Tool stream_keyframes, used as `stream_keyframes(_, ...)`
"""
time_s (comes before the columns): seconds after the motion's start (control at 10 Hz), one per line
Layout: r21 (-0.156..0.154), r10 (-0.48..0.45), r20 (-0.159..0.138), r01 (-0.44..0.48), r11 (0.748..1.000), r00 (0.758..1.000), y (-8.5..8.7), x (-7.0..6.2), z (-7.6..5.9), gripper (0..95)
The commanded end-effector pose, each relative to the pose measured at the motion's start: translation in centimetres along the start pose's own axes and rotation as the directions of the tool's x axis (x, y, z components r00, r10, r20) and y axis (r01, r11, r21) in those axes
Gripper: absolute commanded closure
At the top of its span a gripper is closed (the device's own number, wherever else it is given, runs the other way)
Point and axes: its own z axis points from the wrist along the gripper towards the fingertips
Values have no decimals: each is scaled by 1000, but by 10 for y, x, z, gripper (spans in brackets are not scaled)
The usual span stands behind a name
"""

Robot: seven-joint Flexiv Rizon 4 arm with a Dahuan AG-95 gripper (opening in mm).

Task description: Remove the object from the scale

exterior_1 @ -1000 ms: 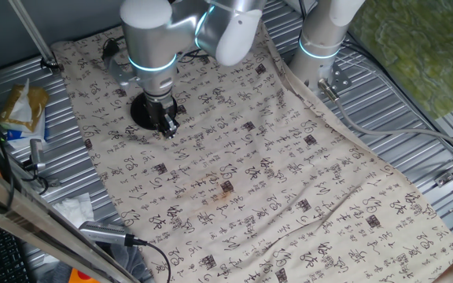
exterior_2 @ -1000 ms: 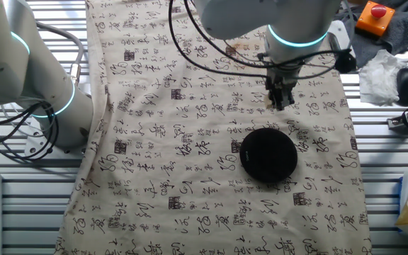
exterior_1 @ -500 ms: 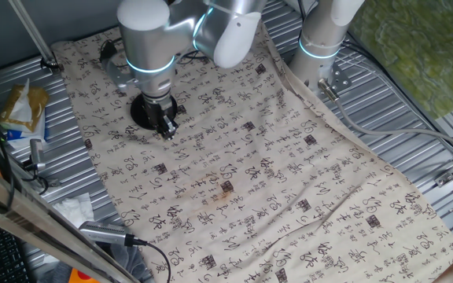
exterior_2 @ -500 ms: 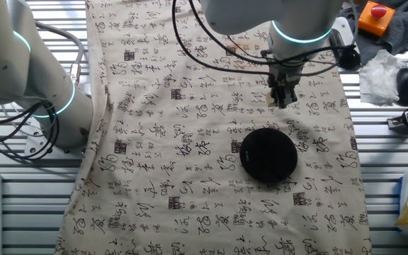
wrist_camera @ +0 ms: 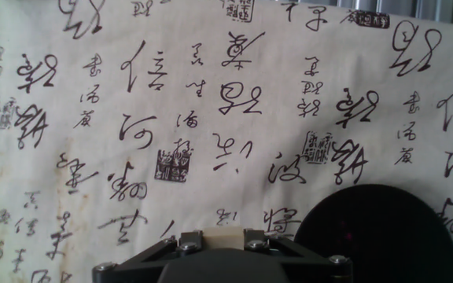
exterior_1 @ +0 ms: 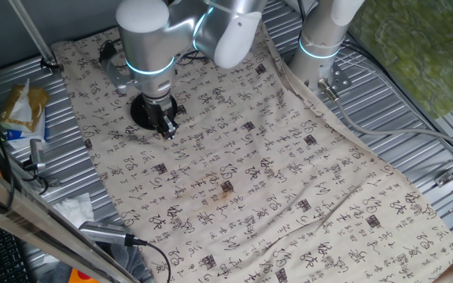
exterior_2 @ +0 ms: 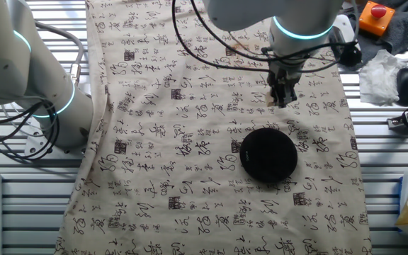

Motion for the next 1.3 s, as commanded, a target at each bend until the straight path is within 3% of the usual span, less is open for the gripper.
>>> stream_keyframes(0.1,5,-41,17,41,999,999,0,1,-1,950)
stream_keyframes(0.2,4,-95,14,95,995,995,0,1,-1,950)
stream_keyframes(0.5,-13,-110,5,110,994,994,0,1,-1,950)
stream_keyframes(0.8,3,-169,-4,169,986,986,0,1,-1,950)
stream_keyframes(1.3,-2,-211,-5,211,978,978,0,1,-1,950)
